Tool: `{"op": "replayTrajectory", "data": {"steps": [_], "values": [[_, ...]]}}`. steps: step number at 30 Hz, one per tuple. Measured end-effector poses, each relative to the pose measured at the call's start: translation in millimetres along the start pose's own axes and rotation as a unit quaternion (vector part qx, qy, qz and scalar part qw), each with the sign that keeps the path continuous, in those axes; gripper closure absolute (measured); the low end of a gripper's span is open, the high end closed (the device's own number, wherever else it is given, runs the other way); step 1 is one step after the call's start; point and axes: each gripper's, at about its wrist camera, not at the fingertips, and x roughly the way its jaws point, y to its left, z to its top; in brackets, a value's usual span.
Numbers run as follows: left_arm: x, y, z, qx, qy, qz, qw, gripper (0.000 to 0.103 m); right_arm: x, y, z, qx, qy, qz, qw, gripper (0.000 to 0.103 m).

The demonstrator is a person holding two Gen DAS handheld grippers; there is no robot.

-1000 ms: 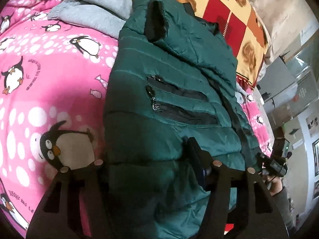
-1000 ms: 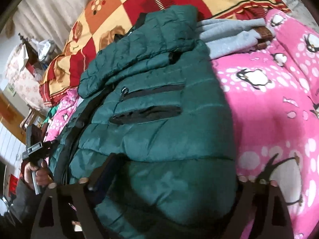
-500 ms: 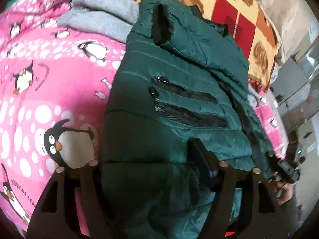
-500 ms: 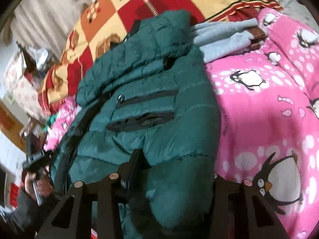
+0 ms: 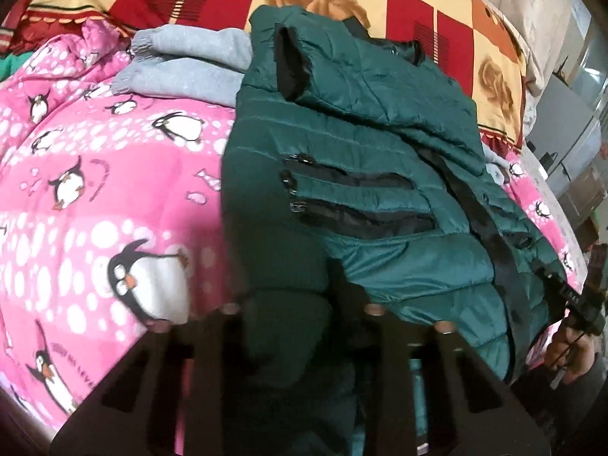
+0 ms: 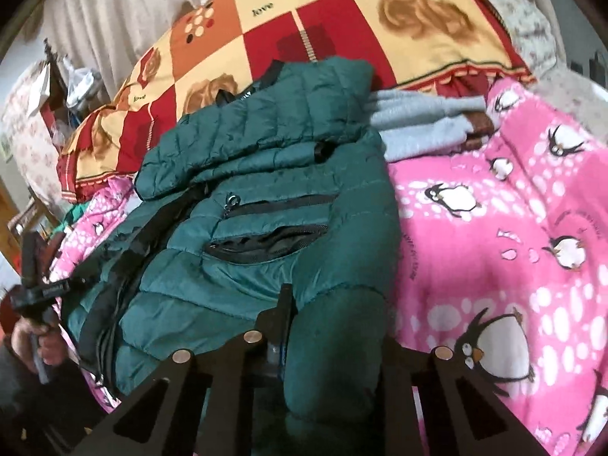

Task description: Fold large clothes

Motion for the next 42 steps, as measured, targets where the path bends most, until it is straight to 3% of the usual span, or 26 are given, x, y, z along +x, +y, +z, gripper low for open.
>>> {"op": "replayTrajectory", "data": {"steps": [11, 20, 27, 42], "values": [[-35, 6, -26, 0.011, -0.004, 0.011, 0.9999, 0.083, -28, 7, -20, 0.002, -0.001, 0.014, 1.000, 0.088], [-62, 17, -43, -0.009, 0.012, 0.020, 0.9997, 0.083, -60, 19, -40, 0.006, -0.005, 0.026, 1.000, 0.088], [-91, 20, -60, -0.003, 0.009, 0.009, 0.9999, 0.083, -94, 33, -52, 0.006, -0.024, 0.042, 0.999, 0.088], [-155, 13, -88, 0.018, -0.004, -0.026, 0.9995, 0.083, -153, 42, -62, 0.018, -0.020, 0.071, 0.997, 0.088]]}}
